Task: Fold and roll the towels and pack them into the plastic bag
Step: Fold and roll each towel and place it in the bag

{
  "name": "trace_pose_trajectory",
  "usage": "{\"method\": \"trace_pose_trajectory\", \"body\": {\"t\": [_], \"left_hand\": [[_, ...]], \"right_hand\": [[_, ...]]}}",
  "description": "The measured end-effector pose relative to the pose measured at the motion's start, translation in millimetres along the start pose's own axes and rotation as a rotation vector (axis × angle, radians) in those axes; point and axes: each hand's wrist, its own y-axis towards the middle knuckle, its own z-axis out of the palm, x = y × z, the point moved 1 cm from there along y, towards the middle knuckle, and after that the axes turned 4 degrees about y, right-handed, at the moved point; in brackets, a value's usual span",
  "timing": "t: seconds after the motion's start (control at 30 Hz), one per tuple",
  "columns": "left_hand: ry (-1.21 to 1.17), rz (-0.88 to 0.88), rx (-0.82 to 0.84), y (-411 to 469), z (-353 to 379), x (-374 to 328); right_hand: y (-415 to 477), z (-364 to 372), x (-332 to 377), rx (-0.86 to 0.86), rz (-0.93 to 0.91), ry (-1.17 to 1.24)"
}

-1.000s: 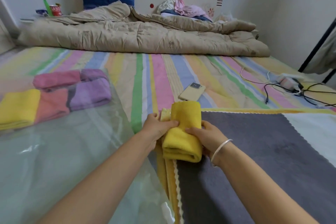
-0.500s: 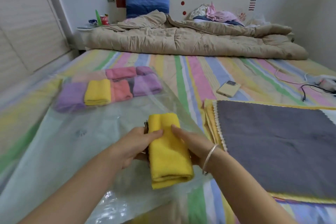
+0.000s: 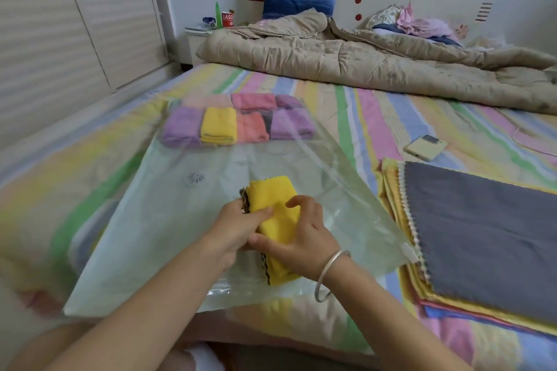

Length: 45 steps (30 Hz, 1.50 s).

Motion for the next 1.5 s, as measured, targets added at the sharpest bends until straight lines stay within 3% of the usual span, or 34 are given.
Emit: {"method": "trace_pose_trajectory", "body": {"t": [0.1, 0.27, 0.4, 0.63, 0.8, 0.97, 1.13, 1.27, 1.5], "left_hand": [[-0.092, -0.053, 0.173, -3, 7, -2], [-0.265, -0.098, 0.439, -12, 17, -11], [-0.184, -0.015, 0.575, -16, 19, -9], [-0.197, -0.023, 0.694, -22, 18, -9], [-0.285, -0.001, 0.804, -34, 27, -13], [-0.332, -0.016, 0.878, -33, 26, -19], [-0.215, 0.02, 0.96, -37, 26, -18], [-0.128, 0.02, 0.904, -39, 23, -15], [-0.106, -0.001, 0.91, -43, 21, -19]], "right_hand": [[-2, -5, -5, 0.059, 0.011, -0.224], [-6, -20, -12, -0.039, -0.015, -0.154], [-10, -29, -15, -0.061, -0.06, -0.129], [-16, -34, -12, 0.076, 0.013, 0.009], [-18, -28, -12, -0.102, 0.109, 0.128], [-22, -25, -14, -0.183, 0.018, -0.001], [-20, -26, -21, -0.092, 0.059, -0.001], [-18, -25, -30, -0.022, 0.094, -0.091], [-26, -25, -33, -0.111, 0.044, -0.186]]}}
